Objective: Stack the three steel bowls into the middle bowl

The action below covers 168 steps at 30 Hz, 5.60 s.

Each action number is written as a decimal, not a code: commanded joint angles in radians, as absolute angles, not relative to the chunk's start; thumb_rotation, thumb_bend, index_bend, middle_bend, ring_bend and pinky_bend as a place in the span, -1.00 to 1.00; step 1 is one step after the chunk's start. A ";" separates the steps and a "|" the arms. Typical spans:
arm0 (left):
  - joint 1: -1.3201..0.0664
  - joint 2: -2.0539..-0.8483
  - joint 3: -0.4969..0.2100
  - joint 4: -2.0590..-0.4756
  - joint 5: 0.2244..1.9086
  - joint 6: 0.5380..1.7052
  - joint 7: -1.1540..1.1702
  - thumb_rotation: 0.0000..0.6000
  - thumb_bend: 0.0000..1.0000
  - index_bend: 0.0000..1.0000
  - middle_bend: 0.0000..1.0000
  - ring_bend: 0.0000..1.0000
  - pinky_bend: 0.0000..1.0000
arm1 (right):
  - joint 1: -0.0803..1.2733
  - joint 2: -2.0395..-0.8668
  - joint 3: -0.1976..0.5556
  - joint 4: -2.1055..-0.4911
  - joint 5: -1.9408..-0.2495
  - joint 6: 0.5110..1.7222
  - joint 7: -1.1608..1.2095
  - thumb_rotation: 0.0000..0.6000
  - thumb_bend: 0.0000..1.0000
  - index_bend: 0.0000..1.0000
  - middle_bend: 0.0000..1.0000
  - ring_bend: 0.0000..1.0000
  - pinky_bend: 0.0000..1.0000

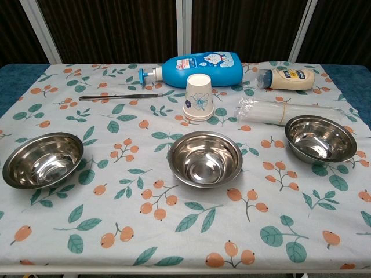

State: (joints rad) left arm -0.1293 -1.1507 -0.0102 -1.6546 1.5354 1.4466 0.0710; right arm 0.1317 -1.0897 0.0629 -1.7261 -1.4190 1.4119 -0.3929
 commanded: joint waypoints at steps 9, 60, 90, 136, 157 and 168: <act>-0.126 -1.136 -0.004 -1.662 1.543 1.449 0.074 1.00 -0.72 -0.60 -0.56 -0.75 -0.54 | 0.135 -1.101 0.056 -1.719 -1.422 1.400 -0.387 1.00 -0.95 -0.90 -0.98 -1.00 -1.00; -0.129 -1.141 0.009 -1.575 1.521 1.399 0.003 1.00 -0.72 -0.60 -0.56 -0.75 -0.54 | 0.475 -1.526 0.059 -1.440 -1.215 1.019 -0.745 1.00 -0.48 0.16 0.13 0.29 0.25; -0.128 -1.140 -0.005 -1.578 1.508 1.410 -0.029 1.00 -0.72 -0.60 -0.56 -0.75 -0.54 | 0.624 -1.575 0.108 -1.674 -1.186 1.005 -0.904 1.00 -0.25 0.40 0.31 0.33 0.25; -0.163 -1.084 0.044 -1.671 1.595 1.350 0.099 1.00 -0.72 -0.60 -0.56 -0.75 -0.53 | 0.760 -1.362 0.116 -2.017 -1.075 1.150 -0.980 1.00 -1.00 -0.35 -0.30 0.30 0.28; -0.339 -1.228 0.065 -1.650 1.656 1.053 0.493 1.00 -0.71 -0.46 -0.47 -0.64 -0.38 | 0.561 -1.087 0.142 -2.027 -1.191 1.328 -0.586 1.00 -1.00 -0.35 -0.27 0.28 0.28; -0.373 -1.290 0.091 -1.551 1.675 1.011 0.590 1.00 -0.64 -0.34 -0.37 -0.53 -0.25 | 0.512 -1.094 0.152 -1.937 -1.245 1.349 -0.455 1.00 -1.00 -0.35 -0.21 0.24 0.28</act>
State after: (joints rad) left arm -0.3700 -1.2831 0.0877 -1.5592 1.6724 1.0128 0.5846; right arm 0.5134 -1.0936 0.1504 -1.9385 -1.2447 1.3493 -0.4570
